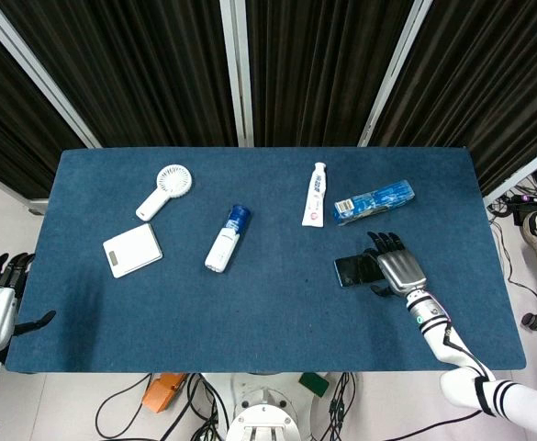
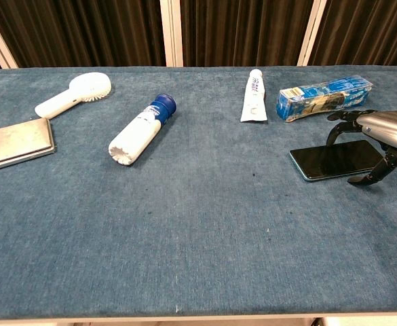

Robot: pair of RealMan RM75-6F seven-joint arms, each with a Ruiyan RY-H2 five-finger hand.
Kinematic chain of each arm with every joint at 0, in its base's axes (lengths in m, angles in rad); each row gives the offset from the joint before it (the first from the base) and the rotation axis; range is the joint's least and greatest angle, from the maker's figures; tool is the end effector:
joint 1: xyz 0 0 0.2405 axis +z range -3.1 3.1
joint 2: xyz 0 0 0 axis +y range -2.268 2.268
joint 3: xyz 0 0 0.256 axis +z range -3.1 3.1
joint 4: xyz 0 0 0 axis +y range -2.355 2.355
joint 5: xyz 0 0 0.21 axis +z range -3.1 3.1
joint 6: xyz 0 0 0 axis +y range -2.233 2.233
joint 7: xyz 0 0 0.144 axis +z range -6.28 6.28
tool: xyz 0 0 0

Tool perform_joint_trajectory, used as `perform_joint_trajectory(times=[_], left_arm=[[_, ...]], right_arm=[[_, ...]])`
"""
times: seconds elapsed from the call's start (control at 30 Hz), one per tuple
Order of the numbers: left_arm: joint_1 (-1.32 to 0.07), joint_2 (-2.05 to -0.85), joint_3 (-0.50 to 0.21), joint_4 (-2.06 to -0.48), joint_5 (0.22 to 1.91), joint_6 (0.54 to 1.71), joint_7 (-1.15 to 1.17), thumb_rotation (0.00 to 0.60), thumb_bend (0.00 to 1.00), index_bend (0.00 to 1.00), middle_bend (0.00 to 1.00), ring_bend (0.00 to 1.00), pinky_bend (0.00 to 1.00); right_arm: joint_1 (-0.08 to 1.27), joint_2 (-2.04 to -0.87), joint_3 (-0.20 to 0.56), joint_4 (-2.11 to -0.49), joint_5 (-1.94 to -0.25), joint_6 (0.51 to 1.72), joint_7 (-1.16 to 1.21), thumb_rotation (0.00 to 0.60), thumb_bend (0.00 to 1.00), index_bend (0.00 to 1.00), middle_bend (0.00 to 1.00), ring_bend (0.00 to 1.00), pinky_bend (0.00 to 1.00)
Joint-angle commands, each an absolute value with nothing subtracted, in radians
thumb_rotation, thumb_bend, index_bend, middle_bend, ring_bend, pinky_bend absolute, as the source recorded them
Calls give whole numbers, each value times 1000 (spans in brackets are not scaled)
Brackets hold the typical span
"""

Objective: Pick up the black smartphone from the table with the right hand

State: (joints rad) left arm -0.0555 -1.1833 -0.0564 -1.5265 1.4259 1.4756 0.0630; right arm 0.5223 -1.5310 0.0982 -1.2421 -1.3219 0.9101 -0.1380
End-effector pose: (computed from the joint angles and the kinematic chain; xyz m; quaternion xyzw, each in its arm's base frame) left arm -0.3372 0.1731 0.1505 -0.5794 -0.3894 -0.3416 0.6293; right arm -0.2690 -0.3123 -0.0055 0.7403 -0.4054 0.2877 0.4525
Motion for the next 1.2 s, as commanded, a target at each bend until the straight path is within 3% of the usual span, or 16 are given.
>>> perform_joint_trajectory(times=[0.03,0.23,0.7,1.0,1.2], left_arm=[[-55,-1183,-57,-1526,1425,1476,63,600,132,101,91,54,0],[-55,-1182,-57,-1527,1422,1475,64,600,133,101,91,54,0],[-49,-1176,-57,-1527,1419,1483,60,600,133,101,91,54,0],[-45,-1175,-56,-1523,1420,1489,56,600,133,101,91,54,0],[-45,-1177,-55,-1523,1421,1487,56,600,133,101,91,54,0]], right_arm=[[529,-1540,98,-1230,-1316,902,-137,600,307,359,73,0,0],[543,-1552,94,-1210,-1310,881,-133,600,323,385,73,0,0],[575,-1488,87,-1273,-1300,825,-126,600,686,464,110,0,0],[620,-1367,70,-1448,-1312,742,-108,600,734,492,131,0,0],[667,-1352,90,-1456,-1268,683,-113,600,735,472,132,0,0]])
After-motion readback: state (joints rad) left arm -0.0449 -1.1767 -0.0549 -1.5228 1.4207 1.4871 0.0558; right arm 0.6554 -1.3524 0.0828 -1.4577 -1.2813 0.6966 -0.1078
